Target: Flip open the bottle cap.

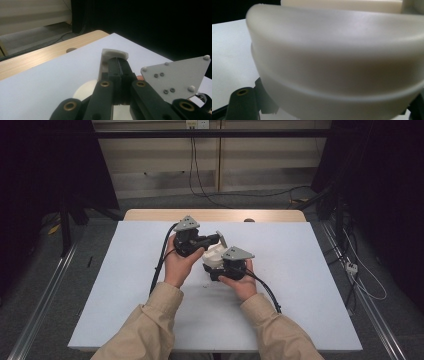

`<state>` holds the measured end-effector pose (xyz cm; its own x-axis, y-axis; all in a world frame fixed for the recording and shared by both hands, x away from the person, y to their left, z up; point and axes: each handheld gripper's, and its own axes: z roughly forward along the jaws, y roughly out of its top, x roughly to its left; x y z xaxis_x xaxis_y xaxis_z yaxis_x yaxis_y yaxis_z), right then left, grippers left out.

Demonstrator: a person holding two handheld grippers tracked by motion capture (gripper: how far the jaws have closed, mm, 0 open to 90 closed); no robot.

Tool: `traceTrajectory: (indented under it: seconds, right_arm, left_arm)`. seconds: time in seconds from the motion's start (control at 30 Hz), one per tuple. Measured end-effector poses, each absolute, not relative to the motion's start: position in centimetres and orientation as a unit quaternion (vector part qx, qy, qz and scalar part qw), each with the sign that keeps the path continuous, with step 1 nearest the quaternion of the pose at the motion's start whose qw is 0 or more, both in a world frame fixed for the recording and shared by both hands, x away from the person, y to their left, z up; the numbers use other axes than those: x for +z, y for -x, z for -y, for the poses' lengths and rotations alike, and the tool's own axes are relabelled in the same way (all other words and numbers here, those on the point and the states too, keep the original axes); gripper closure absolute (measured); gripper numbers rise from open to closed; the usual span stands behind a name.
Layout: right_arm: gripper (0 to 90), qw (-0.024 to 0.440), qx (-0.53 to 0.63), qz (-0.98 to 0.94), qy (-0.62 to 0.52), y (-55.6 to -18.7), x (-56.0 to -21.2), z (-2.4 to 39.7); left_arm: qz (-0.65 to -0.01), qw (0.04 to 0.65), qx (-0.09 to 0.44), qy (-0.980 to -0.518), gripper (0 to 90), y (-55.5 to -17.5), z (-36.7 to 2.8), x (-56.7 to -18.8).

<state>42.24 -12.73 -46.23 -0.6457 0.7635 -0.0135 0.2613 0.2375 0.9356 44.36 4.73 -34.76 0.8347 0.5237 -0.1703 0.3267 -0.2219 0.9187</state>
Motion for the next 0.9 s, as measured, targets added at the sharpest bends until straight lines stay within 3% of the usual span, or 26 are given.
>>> traceTrajectory:
  seconds: [0.9]
  right_arm:
    - [18.4,0.246,0.512,-0.749,-0.342,-42.2,-46.2,12.7]
  left_arm:
    - [-0.268,0.558,0.092,-0.780,90.0,-44.8,-3.4,-34.3]
